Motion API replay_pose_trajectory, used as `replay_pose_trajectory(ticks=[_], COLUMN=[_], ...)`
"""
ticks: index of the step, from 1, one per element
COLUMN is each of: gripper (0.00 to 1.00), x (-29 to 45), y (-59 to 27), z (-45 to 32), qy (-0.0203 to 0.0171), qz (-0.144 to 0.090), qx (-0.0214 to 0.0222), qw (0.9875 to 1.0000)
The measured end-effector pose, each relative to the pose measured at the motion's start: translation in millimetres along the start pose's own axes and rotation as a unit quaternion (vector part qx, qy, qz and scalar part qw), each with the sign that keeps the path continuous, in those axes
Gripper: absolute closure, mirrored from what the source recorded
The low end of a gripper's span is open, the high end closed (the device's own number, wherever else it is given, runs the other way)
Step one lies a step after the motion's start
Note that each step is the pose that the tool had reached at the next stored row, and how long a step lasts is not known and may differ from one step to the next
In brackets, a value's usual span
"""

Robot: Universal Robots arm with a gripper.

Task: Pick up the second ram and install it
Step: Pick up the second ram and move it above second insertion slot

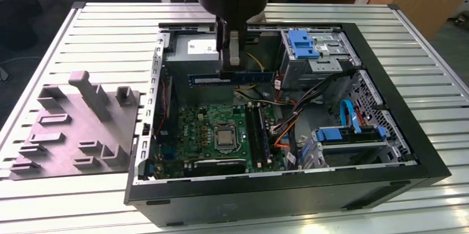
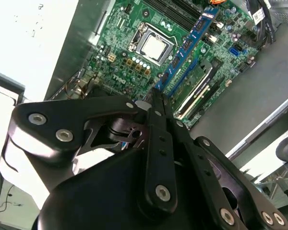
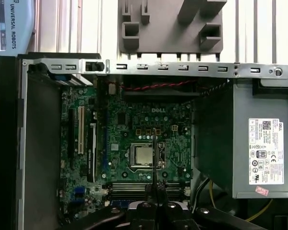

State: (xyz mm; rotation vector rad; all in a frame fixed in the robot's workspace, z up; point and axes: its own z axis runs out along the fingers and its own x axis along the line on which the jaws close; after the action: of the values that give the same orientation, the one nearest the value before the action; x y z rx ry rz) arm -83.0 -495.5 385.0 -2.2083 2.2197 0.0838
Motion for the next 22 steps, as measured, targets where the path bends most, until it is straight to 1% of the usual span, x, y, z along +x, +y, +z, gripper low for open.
replay_pose_trajectory(ticks=[3, 10, 15, 20, 22], gripper=[0.89, 0.89, 0.89, 0.89, 0.89], x=[-0.3, -0.8, -0.9, -0.7, -0.7], y=[-1.8, -2.3, -2.5, -3.0, -3.1], z=[2.7, 11.2, 13.2, 18.6, 19.5], qy=[-0.0003, -0.0027, -0.0030, -0.0040, -0.0040], qz=[0.000, 0.000, 0.000, 0.000, 0.000], qx=[0.0000, 0.0000, 0.0000, 0.0000, -0.0001], qw=[1.0000, 1.0000, 1.0000, 1.0000, 1.0000])
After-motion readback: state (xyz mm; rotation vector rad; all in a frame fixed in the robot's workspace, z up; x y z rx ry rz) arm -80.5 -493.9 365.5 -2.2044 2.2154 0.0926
